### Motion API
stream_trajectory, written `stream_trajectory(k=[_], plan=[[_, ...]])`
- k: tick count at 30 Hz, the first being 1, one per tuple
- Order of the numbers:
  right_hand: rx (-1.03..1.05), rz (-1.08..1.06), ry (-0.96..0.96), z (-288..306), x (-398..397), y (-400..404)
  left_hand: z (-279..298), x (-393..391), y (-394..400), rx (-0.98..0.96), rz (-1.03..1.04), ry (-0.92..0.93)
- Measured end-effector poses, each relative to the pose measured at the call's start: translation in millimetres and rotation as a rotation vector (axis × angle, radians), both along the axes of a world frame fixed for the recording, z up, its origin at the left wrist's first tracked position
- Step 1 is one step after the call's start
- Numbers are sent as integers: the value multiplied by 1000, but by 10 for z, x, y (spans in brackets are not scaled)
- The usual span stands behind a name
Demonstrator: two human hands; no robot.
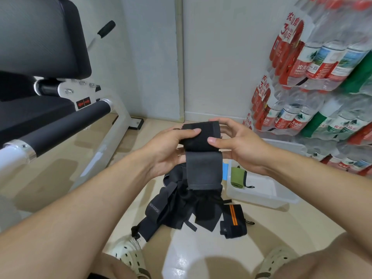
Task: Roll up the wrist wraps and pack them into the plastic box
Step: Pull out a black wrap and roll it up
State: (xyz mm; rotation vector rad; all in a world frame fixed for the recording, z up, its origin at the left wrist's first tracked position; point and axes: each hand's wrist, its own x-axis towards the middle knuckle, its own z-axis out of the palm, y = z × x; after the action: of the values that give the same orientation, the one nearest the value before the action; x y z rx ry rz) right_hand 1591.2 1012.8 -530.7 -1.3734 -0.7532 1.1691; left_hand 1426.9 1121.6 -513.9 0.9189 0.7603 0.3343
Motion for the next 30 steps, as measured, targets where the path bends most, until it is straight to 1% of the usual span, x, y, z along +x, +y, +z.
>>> stream_trajectory(k=[4, 8, 13, 16, 23, 26, 30], plan=[[28, -18, -53, 1, -2, 8, 17, -5, -12, -33, 5, 4], [20, 1, -104, 26, -20, 0, 36, 0, -8, -6, 16, 13], [-32, 25, 62, 48, -18, 3, 16, -15, 16, 109, 64, 26], [-64, 7, 142, 55, -28, 2, 12, -14, -2, 158, 55, 23], [-120, 46, 262, 75, -21, -17, -34, -21, 11, 297, 15, 32], [-125, 10, 302, 78, -16, -14, -23, -26, 2, 283, -1, 26], [-96, -10, 276, 61, 15, -5, 29, 0, -27, 136, -2, -6]])
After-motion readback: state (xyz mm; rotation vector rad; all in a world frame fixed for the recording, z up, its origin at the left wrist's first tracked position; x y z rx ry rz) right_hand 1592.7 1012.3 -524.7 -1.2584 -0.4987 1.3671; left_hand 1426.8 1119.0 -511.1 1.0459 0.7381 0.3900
